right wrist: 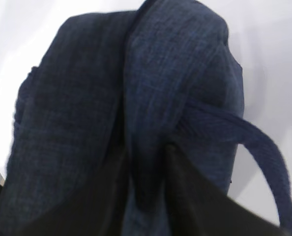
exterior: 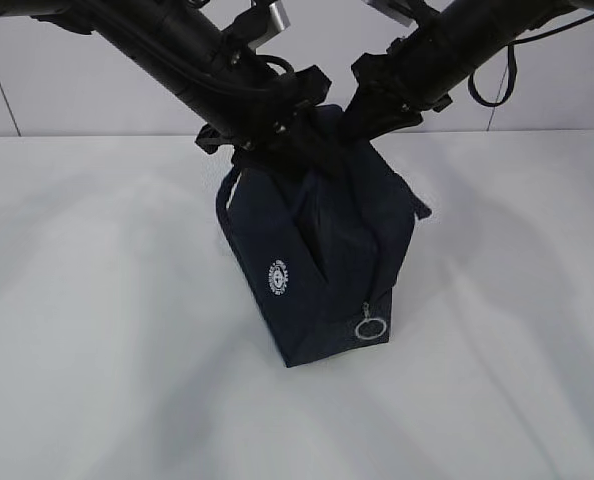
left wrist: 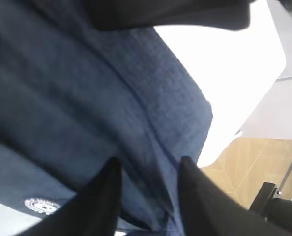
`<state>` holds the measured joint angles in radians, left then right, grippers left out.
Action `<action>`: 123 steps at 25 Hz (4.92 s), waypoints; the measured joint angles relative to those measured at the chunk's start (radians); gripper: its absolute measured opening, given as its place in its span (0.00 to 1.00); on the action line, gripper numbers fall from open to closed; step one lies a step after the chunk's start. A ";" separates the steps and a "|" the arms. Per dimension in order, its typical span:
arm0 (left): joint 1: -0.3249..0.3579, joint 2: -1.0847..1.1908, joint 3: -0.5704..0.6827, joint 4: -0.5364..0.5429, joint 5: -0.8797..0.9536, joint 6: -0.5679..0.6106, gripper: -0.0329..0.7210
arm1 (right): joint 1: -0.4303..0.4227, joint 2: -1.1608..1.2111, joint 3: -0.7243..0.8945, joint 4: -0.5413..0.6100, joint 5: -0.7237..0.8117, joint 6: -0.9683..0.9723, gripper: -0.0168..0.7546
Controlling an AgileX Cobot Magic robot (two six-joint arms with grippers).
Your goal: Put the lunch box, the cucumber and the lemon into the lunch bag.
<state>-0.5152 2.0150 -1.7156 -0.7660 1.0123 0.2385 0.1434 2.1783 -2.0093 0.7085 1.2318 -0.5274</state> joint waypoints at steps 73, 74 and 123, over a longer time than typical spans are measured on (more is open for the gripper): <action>-0.001 -0.394 0.000 0.508 -0.078 -0.024 0.47 | -0.133 -1.170 0.854 -0.247 -0.525 -0.097 0.36; -0.001 -0.402 0.000 0.506 -0.085 -0.024 0.47 | -0.133 -1.193 0.906 -0.218 -0.543 -0.121 0.36; -0.010 -0.924 0.567 0.527 -0.280 -0.024 0.45 | -0.133 -0.772 1.279 0.442 -0.196 -0.850 0.57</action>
<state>-0.5254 1.0905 -1.1488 -0.2386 0.7326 0.2142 0.0108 1.4058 -0.7306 1.1503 1.0358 -1.3777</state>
